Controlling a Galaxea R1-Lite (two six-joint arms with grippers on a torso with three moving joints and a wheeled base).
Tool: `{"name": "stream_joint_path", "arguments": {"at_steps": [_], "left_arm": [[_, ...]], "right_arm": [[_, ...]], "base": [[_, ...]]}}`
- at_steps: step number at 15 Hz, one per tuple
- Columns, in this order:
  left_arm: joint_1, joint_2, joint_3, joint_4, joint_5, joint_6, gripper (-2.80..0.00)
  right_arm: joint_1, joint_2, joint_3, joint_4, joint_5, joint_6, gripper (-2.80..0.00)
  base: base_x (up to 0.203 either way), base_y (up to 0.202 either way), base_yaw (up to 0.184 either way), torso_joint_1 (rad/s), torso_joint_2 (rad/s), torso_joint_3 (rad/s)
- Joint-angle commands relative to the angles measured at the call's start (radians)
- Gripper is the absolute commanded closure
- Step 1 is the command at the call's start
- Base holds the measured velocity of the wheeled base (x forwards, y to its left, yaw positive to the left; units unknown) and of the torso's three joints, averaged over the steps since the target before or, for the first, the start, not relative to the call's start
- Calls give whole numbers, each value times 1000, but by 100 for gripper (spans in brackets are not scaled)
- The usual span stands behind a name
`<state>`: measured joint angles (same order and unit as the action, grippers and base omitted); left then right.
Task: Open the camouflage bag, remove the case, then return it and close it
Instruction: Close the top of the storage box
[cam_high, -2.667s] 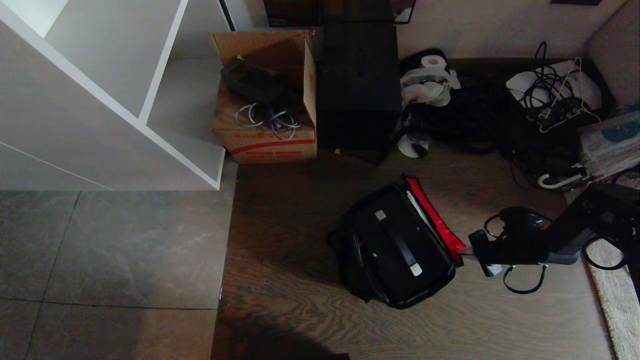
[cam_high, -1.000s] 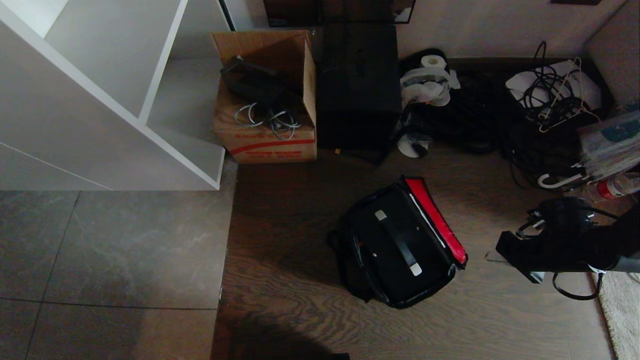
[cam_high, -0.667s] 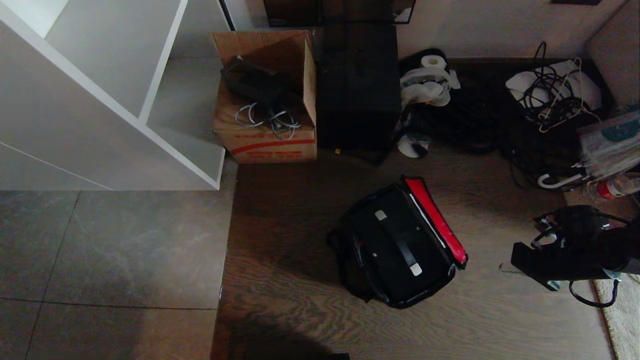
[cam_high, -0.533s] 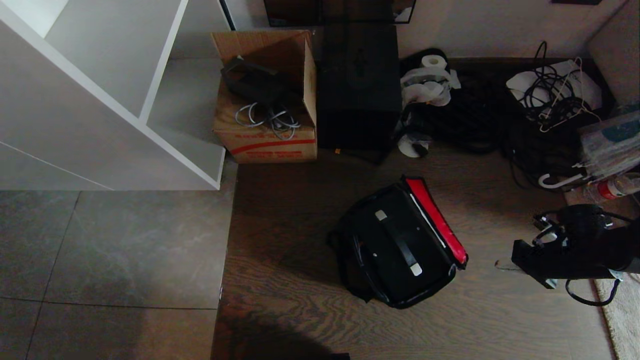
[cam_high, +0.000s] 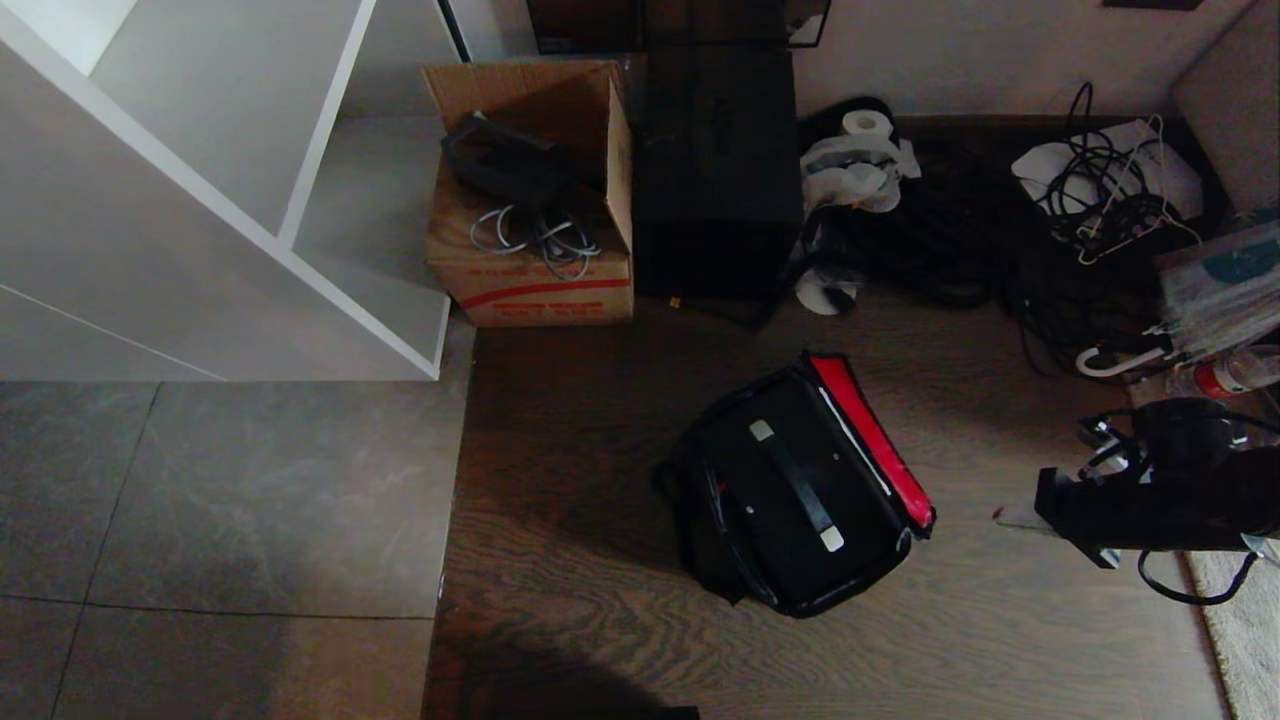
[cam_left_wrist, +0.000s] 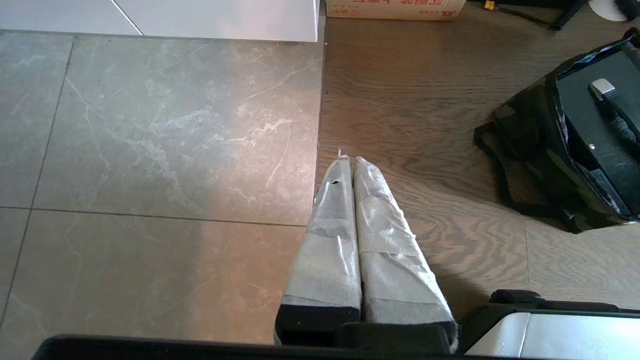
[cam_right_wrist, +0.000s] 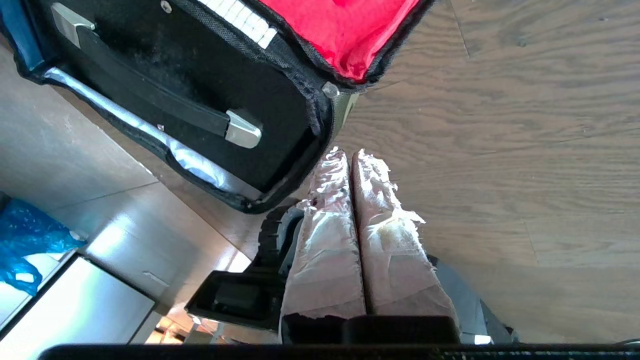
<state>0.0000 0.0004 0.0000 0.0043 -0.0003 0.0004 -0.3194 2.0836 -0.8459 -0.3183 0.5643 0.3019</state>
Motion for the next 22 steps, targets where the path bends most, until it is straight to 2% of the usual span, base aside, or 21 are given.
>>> {"name": "stream_joint_path", "arguments": {"at_steps": [1, 8, 22], "left_arm": [[0, 0, 0, 0, 0, 1, 0], [0, 0, 0, 0, 0, -1, 0], [0, 0, 0, 0, 0, -2, 0]], "right_arm": [[-3, -23, 16, -1, 5, 4, 0], [-3, -31, 37, 4, 5, 11, 0], [-4, -28, 34, 5, 7, 31, 0]], "base": [[0, 0, 0, 0, 0, 0], [0, 0, 0, 1, 0, -23], [0, 0, 0, 2, 2, -190]]}}
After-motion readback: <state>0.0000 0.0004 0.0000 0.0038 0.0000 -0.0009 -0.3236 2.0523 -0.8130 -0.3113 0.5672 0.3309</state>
